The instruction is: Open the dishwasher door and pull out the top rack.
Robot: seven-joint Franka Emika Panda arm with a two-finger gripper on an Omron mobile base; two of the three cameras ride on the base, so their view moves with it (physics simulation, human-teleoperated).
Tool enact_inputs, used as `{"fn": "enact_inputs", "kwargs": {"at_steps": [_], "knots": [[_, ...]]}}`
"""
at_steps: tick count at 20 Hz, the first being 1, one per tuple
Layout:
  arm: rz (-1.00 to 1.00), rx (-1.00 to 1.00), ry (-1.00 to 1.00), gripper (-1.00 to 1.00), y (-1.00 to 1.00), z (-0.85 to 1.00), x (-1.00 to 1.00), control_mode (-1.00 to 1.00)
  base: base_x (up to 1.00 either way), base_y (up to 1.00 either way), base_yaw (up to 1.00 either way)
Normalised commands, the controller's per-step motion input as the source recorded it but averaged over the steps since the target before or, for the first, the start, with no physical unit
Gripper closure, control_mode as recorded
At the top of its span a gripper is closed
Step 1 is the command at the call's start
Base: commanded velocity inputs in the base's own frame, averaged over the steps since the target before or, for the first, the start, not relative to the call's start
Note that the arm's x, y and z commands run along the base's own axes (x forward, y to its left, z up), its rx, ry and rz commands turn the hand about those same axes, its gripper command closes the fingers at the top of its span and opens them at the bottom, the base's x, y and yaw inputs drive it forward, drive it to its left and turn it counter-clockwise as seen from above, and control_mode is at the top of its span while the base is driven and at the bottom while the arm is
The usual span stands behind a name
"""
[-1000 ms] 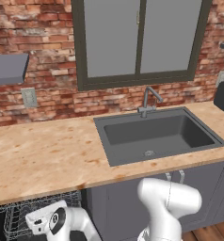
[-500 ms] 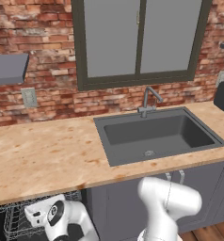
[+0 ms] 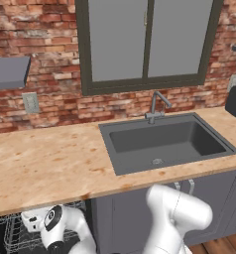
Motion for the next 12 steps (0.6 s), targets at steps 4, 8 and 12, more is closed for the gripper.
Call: {"fn": "enact_inputs", "kwargs": {"at_steps": [4, 8, 12], "knots": [[0.00, 0.00, 0.00, -1.00, 0.11, -0.24, 0.52, -1.00, 0.00, 0.00, 0.00], [0.02, -0.01, 0.00, -1.00, 0.07, -0.48, 0.54, -1.00, 0.00, 0.00, 0.00], [0.03, -0.04, 0.02, -1.00, 0.05, -0.62, 0.49, -1.00, 0.00, 0.00, 0.00]]}}
